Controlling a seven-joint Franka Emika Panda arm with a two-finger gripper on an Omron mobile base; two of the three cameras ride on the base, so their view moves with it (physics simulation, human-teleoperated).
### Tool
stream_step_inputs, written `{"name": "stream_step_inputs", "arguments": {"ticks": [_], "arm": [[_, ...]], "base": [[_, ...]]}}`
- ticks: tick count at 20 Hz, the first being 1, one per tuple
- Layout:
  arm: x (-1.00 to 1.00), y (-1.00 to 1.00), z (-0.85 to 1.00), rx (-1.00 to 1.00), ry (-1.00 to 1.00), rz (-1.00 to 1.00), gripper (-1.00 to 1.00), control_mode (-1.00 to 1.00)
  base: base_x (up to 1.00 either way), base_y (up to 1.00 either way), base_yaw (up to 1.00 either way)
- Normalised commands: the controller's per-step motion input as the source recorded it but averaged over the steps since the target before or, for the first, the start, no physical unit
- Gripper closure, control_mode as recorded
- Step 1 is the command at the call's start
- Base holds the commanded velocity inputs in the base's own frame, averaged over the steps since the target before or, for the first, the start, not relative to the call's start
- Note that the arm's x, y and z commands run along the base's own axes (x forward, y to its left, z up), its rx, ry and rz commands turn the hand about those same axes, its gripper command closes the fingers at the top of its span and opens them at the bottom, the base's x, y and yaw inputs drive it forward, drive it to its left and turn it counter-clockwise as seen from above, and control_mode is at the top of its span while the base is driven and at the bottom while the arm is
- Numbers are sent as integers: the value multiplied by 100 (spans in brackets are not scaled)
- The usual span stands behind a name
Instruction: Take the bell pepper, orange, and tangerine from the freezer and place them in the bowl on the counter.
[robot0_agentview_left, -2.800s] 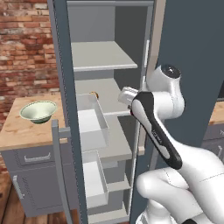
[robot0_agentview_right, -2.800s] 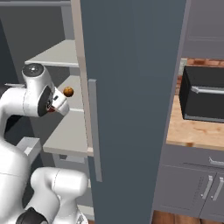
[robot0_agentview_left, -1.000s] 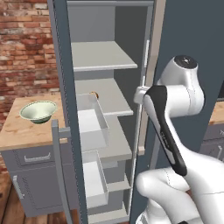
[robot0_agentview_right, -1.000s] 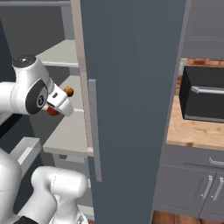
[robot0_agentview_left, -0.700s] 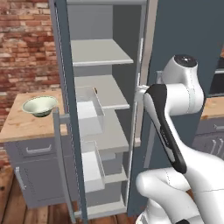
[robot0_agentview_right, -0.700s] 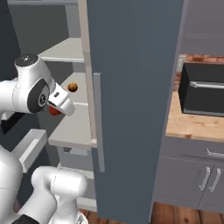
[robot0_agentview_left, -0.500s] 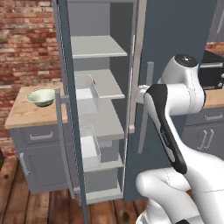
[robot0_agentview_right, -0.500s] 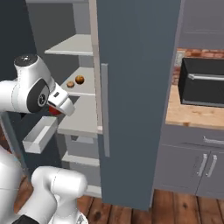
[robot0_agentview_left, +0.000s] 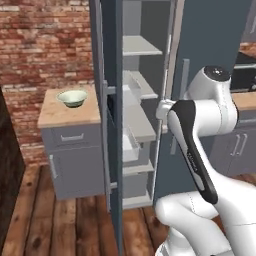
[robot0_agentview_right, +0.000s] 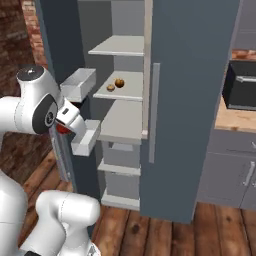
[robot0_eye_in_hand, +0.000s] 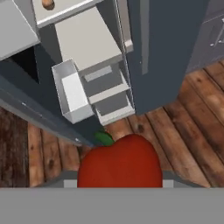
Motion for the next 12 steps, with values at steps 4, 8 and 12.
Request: {"name": "stream_step_inputs", "arguments": {"ticks": [4, 8, 12], "arm": [[0, 0, 0, 0, 0, 0, 100, 100], [0, 0, 0, 0, 0, 0, 100, 100], [0, 0, 0, 0, 0, 0, 100, 100]], "base": [[-6, 100, 0], [0, 100, 0], [-1, 96, 0]]}}
